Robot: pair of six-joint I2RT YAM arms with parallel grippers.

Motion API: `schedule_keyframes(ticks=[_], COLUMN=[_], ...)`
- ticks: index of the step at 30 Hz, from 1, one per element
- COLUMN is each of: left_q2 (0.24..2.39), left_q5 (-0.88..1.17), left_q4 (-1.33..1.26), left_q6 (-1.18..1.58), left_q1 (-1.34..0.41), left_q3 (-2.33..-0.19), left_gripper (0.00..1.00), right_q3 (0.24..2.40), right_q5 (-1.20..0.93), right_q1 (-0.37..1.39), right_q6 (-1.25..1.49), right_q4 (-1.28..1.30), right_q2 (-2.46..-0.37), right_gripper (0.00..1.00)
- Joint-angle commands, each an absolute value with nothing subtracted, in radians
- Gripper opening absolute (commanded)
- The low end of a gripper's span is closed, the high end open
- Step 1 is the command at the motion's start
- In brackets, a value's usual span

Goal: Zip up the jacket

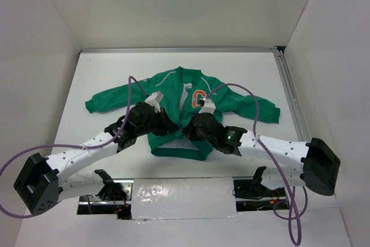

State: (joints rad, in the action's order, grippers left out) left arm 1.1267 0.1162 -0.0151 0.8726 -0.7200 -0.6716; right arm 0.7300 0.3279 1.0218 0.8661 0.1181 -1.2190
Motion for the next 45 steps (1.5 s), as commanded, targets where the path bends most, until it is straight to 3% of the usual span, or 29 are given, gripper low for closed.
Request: schedule_keyframes(ticks=[1, 20, 45], left_q2=[1.105, 1.005, 1.063], left_q5=[0.098, 0.134, 0.133], left_q4=[-0.103, -0.144, -0.218], left_q6=[0.856, 0.762, 0.813], left_q1=[-0.726, -0.726, -0.726], left_q3=[-0.683, -0.6, -0.578], left_gripper=[0.0, 0.0, 0.0], right_q3=[0.755, 0.669, 0.666], right_q5=[0.27, 0.118, 0.068], right_q1=[1.006, 0.907, 0.897], right_q6=[0.844, 0.819, 0.805], right_q4=[0.086, 0.006, -0.048], right_q2=[-1.207, -1.135, -1.129], right_gripper=[0.0, 0.0, 0.0])
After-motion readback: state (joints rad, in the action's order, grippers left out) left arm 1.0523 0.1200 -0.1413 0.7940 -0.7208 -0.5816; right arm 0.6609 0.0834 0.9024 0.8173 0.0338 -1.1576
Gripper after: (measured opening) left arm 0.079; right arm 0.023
